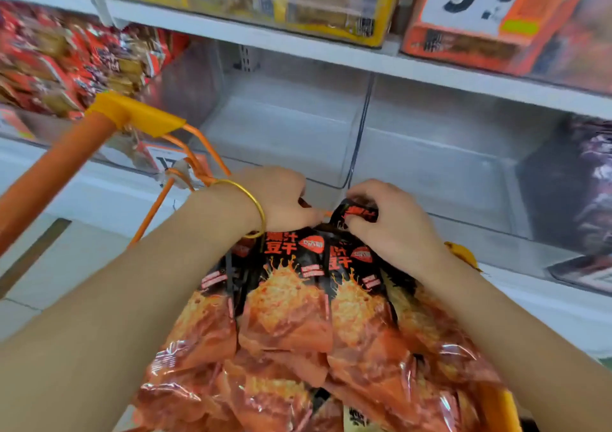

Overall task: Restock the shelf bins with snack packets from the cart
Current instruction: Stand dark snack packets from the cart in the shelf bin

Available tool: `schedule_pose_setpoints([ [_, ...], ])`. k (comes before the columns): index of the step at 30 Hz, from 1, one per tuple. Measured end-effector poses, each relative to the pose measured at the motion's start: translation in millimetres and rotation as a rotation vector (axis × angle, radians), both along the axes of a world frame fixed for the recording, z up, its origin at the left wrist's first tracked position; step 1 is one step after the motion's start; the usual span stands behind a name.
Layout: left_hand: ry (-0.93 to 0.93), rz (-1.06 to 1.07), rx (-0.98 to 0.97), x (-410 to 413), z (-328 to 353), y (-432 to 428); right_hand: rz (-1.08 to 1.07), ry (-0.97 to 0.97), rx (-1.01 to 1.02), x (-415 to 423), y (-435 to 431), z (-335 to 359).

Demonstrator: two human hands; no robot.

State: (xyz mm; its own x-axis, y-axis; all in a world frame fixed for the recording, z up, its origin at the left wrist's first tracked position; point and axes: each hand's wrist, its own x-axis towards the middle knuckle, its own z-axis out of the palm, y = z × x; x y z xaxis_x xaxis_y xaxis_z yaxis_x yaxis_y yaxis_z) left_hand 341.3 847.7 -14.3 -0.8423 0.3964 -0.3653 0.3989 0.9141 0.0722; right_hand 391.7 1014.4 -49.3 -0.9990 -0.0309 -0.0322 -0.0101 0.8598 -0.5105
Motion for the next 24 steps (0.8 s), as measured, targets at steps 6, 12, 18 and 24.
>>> schedule_pose_setpoints([
  [6,0.138,-0.015,-0.032,5.0,-13.6,3.6,-0.029,0.125,-0.063,-2.8,1.6,-14.8],
  [12,0.092,-0.011,-0.086,3.8,-4.3,11.6,-0.037,0.105,-0.028,3.9,4.3,-12.8],
  [18,0.122,0.027,-0.096,5.7,-9.3,11.7,0.014,0.154,-0.057,1.4,8.0,-14.2],
  [24,0.14,0.086,-0.086,13.7,-10.0,12.8,0.113,0.1,-0.112,1.0,15.4,-10.4],
])
